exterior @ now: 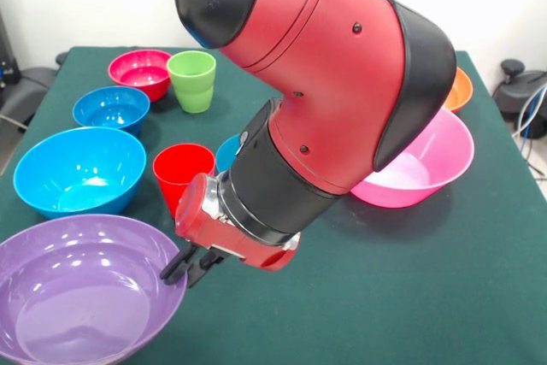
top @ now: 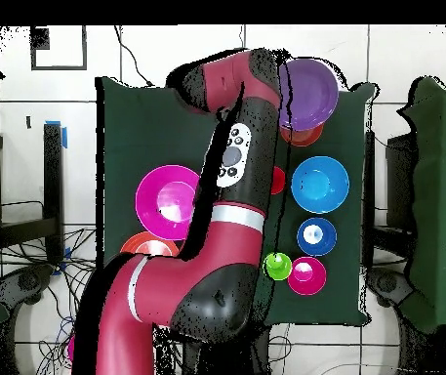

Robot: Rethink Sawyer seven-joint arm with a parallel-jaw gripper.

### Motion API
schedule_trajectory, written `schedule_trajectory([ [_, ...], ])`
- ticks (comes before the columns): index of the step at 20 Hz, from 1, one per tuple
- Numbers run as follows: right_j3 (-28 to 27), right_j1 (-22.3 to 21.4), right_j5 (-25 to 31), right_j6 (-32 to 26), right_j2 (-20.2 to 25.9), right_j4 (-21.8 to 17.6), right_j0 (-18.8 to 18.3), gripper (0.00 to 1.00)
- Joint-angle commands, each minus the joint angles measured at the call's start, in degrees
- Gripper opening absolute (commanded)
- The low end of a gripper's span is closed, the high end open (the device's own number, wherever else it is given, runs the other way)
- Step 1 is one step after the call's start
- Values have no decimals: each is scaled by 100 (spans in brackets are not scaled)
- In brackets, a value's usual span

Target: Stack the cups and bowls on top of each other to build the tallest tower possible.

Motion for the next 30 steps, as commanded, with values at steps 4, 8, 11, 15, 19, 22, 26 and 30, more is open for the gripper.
schedule_trajectory([
  [4,-110,189,88,-1127,221,-208,22,0],
  [8,-10,92,170,-1102,135,-238,76,0],
  [11,211,9,46,-1065,173,-244,117,0],
  [15,171,90,38,-949,156,-253,130,0],
  [19,185,86,29,-968,136,-269,135,0],
  [22,410,-5,-38,-922,92,-334,180,0],
  [26,509,-62,-36,-967,37,-363,203,0],
  [30,294,69,-16,-995,-47,-365,172,0],
])
